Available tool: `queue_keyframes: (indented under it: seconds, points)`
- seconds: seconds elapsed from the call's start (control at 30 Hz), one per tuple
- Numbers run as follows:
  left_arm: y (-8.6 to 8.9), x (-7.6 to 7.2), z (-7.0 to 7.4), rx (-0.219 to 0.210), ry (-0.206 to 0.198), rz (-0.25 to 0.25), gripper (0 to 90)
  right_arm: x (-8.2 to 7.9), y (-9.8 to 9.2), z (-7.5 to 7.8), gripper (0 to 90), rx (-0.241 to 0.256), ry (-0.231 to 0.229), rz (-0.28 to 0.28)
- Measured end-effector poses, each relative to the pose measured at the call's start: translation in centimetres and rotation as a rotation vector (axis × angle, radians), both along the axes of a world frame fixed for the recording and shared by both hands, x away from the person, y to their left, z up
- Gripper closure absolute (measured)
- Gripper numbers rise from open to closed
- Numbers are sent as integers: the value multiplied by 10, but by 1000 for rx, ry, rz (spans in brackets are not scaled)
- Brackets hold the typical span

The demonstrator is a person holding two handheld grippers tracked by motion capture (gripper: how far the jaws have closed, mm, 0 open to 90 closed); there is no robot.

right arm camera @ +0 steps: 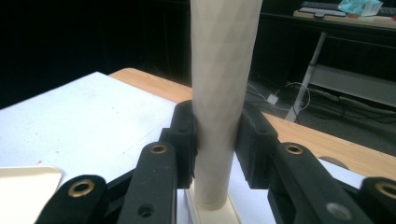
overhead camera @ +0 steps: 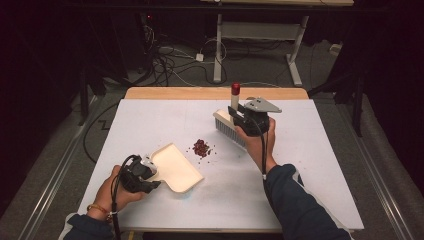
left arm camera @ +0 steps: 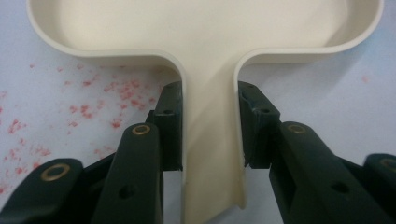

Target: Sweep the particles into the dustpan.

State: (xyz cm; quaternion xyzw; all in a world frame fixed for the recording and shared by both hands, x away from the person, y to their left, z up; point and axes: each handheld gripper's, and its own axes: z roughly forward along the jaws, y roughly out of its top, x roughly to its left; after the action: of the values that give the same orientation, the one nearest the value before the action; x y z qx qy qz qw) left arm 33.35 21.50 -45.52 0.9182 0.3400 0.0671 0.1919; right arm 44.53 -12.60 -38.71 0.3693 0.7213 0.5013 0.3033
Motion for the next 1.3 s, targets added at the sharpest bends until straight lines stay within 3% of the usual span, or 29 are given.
queue_keyframes:
  seconds: [0.3,0.4,0.5,0.67,1.3]
  points:
    - [-4,1,-3,5,10,4,641,3,21,-12,713,2,13,-8]
    - [-6,2,-3,6,8,1,640,-6,31,-15,713,28,21,17]
    - [-6,2,-3,7,15,1,641,-14,41,-18,712,1,10,42]
    - [-7,3,-4,4,17,5,641,-27,54,-22,709,0,13,80]
    - [-11,5,-5,10,35,9,640,-42,66,-26,704,39,16,107]
